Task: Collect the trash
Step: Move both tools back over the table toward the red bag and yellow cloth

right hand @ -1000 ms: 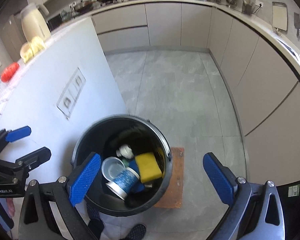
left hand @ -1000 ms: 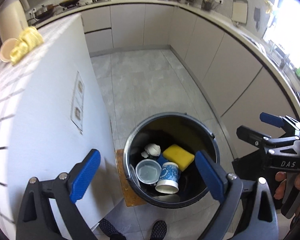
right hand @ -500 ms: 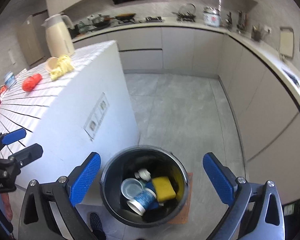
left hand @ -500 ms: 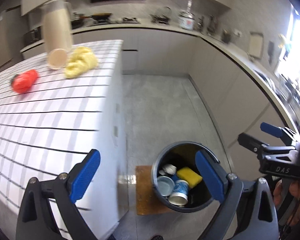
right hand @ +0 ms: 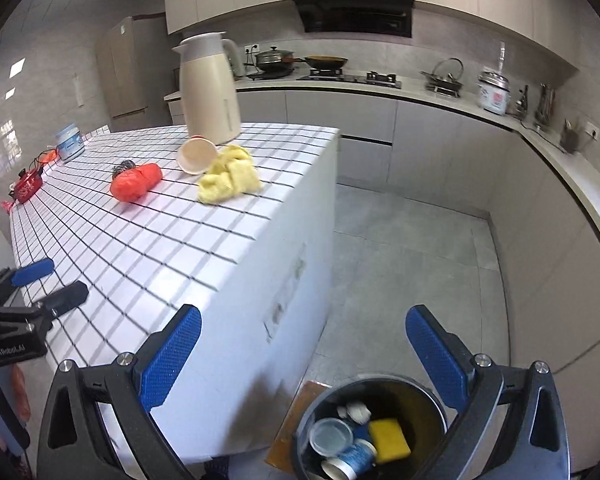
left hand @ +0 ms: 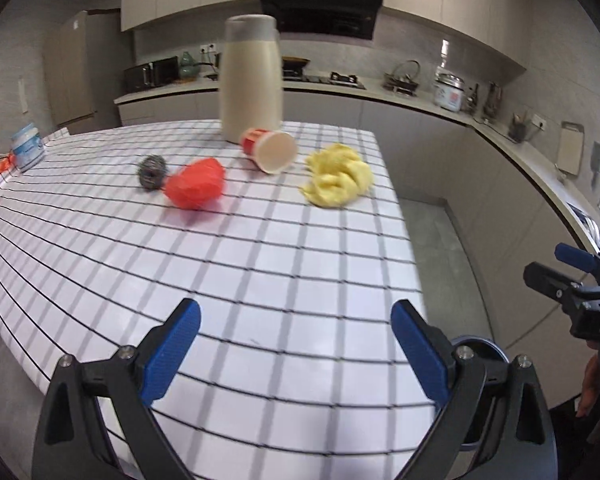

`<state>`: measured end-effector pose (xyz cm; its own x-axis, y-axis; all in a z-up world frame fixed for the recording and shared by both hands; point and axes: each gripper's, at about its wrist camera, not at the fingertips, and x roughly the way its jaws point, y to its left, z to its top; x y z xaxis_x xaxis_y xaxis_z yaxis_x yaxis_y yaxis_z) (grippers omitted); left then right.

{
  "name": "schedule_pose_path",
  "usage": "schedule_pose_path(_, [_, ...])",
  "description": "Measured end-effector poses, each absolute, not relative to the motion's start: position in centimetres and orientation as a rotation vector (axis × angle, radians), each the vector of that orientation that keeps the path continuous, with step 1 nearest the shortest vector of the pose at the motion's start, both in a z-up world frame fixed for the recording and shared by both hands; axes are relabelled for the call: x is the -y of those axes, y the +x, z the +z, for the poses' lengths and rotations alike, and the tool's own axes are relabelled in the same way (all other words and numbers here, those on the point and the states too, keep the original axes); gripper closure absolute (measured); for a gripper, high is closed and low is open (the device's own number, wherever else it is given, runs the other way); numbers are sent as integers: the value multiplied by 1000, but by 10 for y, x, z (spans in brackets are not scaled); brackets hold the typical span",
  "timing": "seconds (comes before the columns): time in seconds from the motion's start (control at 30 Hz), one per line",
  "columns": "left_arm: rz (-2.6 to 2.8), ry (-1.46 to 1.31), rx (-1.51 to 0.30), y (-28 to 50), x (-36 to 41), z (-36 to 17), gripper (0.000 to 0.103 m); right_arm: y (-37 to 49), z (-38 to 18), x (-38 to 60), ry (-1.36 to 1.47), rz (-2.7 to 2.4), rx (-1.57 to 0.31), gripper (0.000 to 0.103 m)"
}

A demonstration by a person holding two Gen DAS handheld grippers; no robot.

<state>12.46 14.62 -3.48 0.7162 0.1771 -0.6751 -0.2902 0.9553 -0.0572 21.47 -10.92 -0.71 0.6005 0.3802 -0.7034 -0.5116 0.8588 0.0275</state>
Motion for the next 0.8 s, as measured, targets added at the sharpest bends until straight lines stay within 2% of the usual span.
schedule_pose_path(0.43, [270,-190,-719,200,-279,-40,6,294,-3,-37,-184,517,-781,0])
schedule_pose_path(0.8, [182,-177,-813,268,-315,-74,11,359,-49,-95,-194,483,-892,7])
